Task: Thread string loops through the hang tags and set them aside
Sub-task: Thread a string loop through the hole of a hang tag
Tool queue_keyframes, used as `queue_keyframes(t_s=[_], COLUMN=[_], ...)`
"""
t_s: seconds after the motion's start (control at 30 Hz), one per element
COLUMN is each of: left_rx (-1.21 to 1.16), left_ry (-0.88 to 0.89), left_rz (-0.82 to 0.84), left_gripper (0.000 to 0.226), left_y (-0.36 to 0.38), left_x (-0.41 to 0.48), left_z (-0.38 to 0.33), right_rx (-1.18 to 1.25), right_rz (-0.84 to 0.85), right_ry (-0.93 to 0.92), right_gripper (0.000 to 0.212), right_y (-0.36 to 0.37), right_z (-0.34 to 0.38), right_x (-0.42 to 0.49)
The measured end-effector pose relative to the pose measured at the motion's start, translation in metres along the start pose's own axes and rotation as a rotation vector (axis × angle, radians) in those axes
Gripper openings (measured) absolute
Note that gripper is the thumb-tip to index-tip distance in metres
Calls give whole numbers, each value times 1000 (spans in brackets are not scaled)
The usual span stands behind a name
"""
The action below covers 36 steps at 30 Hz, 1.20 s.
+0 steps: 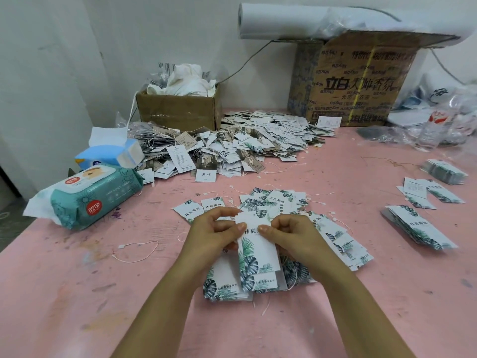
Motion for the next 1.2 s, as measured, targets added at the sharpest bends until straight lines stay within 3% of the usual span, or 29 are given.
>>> queue_keyframes(t_s=[0.2,0.33,0.43,0.57,0.77,1.07,1.2], left_rx=[11,4,11,7,23,37,47], left_ry=[-18,-22,-12,-5,15,23,25], left_rz=[-17,-20,-19,-20,-20,-13,-5], left_gripper=[25,24,24,25,27,29,28], left_y=[2,1,2,4,7,8,9], left_x=[1,0,-1,-2,-5,-7,-8], left_z=[4,5,3,0,-3,-5,-5], right_rx=[-106,-141,-129,-157,-211,-377,-488], right_rz=[4,-160,-222,-235,-204,-277,-258], right_ry=[-28,-182,-308,-384,-406,-428,-492], right_gripper=[26,14,29,25,18,23,7], right_y=[-1,-16,-21,-19,-14,-17,-11], right_z=[0,18,29,38,35,39,42], right_x=[-1,-2,-6,-9,-9,-13,-14])
Point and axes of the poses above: each hand's wrist, its own x-axis towards the middle knuckle, its own y-axis out of the palm, z = x × y, the point moved 8 cm from there along x, towards the middle knuckle, and after that the axes turned 7 degrees about -z, right-handed, at the moved point
